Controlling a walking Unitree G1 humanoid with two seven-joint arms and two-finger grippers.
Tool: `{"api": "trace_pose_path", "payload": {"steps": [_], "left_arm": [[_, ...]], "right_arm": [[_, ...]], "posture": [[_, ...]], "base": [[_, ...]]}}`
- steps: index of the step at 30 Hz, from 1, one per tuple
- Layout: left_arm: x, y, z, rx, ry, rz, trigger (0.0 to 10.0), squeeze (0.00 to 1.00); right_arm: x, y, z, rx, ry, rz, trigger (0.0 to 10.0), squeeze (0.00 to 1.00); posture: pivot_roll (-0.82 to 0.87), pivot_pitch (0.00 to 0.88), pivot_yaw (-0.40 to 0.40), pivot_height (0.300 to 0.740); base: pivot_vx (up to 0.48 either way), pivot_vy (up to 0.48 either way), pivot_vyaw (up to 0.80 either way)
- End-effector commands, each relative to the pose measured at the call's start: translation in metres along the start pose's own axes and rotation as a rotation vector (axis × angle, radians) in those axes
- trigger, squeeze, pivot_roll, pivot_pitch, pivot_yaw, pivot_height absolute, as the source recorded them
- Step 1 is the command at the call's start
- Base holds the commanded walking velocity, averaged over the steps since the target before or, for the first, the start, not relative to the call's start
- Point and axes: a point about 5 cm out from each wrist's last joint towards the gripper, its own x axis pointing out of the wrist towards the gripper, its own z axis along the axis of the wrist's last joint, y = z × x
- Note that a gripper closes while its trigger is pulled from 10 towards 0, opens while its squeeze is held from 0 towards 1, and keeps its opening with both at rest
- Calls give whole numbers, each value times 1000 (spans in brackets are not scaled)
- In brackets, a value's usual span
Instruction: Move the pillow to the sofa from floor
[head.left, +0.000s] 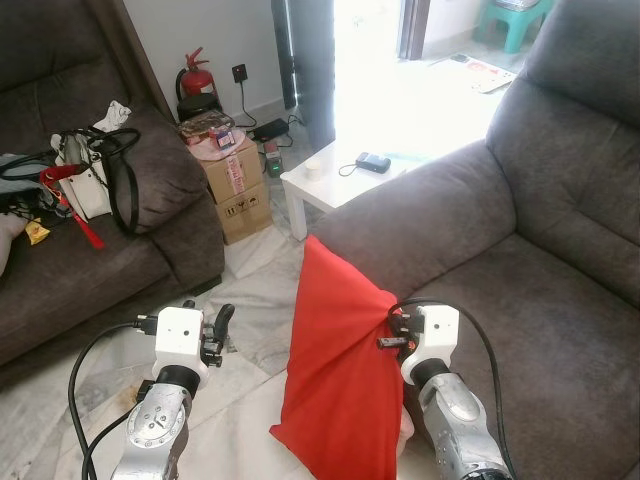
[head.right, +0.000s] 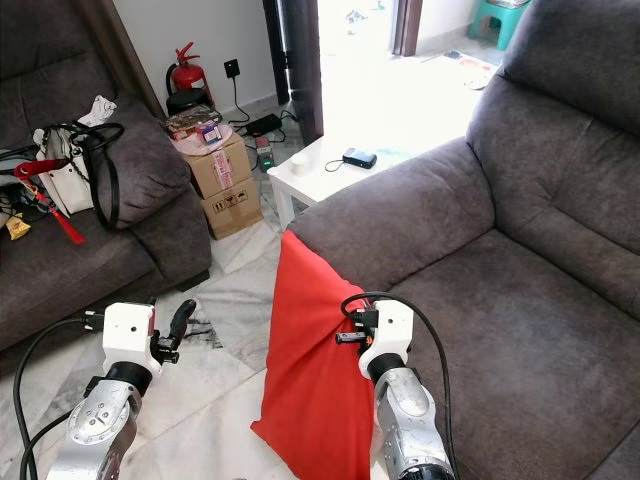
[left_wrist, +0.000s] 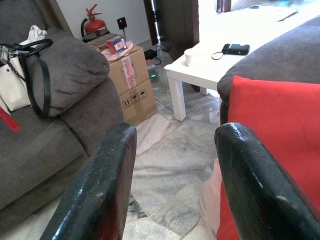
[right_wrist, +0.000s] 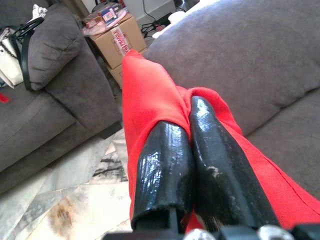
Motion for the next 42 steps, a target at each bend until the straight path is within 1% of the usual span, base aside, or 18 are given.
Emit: {"api": "trace_pose_path", "payload": {"steps": [1, 4, 5, 17, 19, 24, 28, 35, 42], "left_arm": [[-2, 1, 0, 7, 2, 1, 10000, 0], [-1, -1, -1, 1, 5, 4, 10000, 0], [-1, -2, -2, -22, 10, 13, 10000, 0], [-1, -2, -3, -23, 17, 21, 10000, 0], [-1, -2, -3, -25, 17, 21, 10000, 0], [-1, -2, -3, -28, 18, 24, 10000, 0], [-1, -3, -4, -30, 18, 25, 10000, 0], [-1, -4, -4, -37, 18, 31, 10000, 0], [-1, -4, -4, -37, 17, 34, 10000, 0]], "right_arm": [[11, 5, 36, -11, -160, 18, 10000, 0], [11, 4, 37, -10, -163, 17, 10000, 0], [12, 3, 38, -11, -163, 15, 10000, 0], [12, 2, 40, -12, -165, 9, 10000, 0], [12, 2, 40, -13, -165, 10, 10000, 0], [12, 2, 40, -16, -164, 8, 10000, 0], [13, 1, 41, -16, -163, 6, 10000, 0], [13, 1, 41, -19, -161, 9, 10000, 0], [13, 0, 41, -22, -158, 8, 10000, 0]], "posture": [[76, 32, 51, 740], [73, 32, 48, 740], [73, 31, 47, 740], [70, 32, 40, 740], [70, 32, 40, 740], [68, 32, 39, 740], [67, 32, 37, 740], [66, 32, 31, 740], [63, 32, 28, 740]], "base": [[0, 0, 0], [0, 0, 0], [0, 0, 0], [0, 73, 0], [0, -371, 0], [0, 0, 0], [0, 358, 0], [0, 0, 0], [0, 480, 0]]}}
